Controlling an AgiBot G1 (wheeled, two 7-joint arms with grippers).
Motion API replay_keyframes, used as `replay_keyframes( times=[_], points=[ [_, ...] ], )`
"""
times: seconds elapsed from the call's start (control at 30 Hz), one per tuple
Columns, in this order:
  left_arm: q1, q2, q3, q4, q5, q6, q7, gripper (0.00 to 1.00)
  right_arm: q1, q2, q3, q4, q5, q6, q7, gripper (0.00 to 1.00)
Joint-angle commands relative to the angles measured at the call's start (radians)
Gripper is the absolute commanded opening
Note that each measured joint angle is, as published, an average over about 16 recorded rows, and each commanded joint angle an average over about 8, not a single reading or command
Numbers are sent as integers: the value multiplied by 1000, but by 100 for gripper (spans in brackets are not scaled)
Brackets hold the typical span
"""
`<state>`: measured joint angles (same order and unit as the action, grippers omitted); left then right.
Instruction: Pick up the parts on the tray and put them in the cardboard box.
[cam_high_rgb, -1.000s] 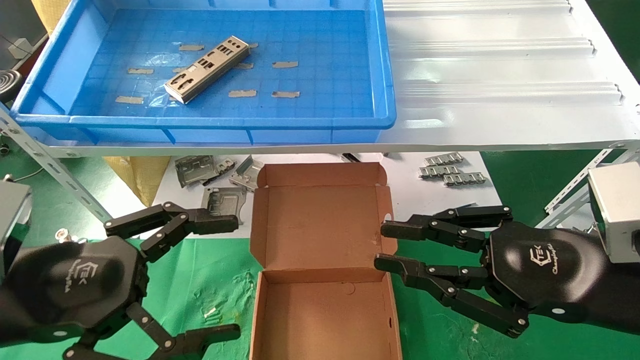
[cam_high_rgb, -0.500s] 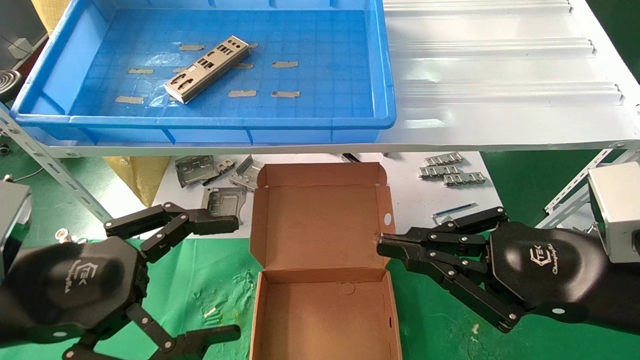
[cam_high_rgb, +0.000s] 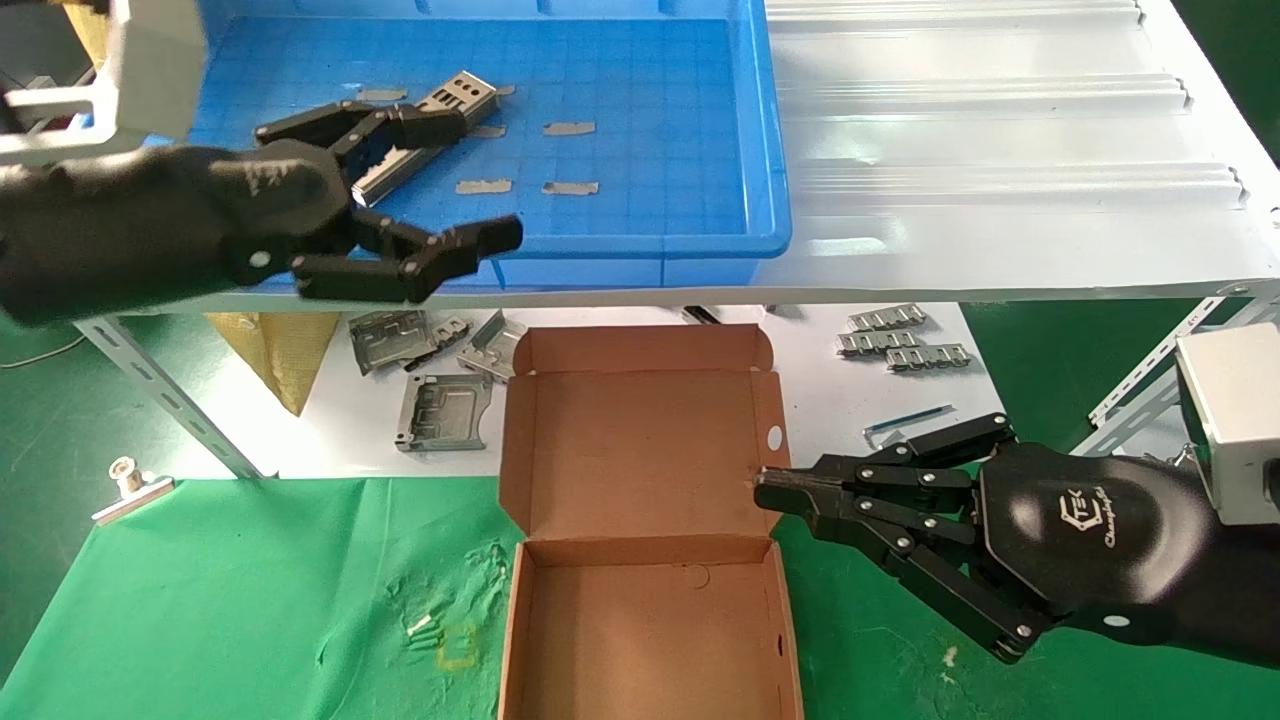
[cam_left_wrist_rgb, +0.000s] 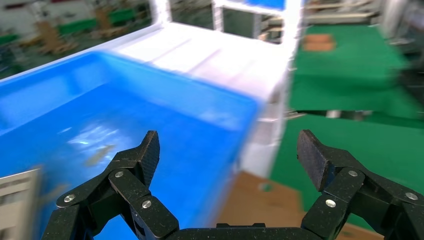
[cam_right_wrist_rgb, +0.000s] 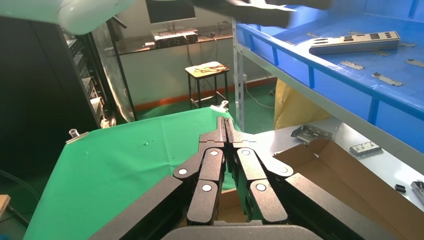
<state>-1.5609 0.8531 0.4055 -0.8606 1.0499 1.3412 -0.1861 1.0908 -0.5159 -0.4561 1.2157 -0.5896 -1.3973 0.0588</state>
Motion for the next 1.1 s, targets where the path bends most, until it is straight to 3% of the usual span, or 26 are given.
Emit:
replay_keyframes(
  times=[0.03, 0.27, 0.53, 0.57, 0.8, 0.83, 1.1],
  points=[
    [-82, 46, 26, 93, 57, -20, 3, 100, 0, 0, 0, 0, 0, 0, 0, 0],
    [-263, 165, 88, 369, 181, -68, 90, 100, 0, 0, 0, 0, 0, 0, 0, 0],
    [-381, 248, 124, 595, 253, -128, 177, 100, 0, 0, 0, 0, 0, 0, 0, 1],
    [-392, 255, 127, 615, 260, -134, 184, 100, 0, 0, 0, 0, 0, 0, 0, 5],
    [-444, 289, 152, 731, 301, -183, 213, 100, 0, 0, 0, 0, 0, 0, 0, 91],
    [-449, 293, 154, 743, 306, -194, 217, 100, 0, 0, 0, 0, 0, 0, 0, 99],
    [-470, 322, 165, 812, 327, -309, 238, 100, 0, 0, 0, 0, 0, 0, 0, 100]
  ],
)
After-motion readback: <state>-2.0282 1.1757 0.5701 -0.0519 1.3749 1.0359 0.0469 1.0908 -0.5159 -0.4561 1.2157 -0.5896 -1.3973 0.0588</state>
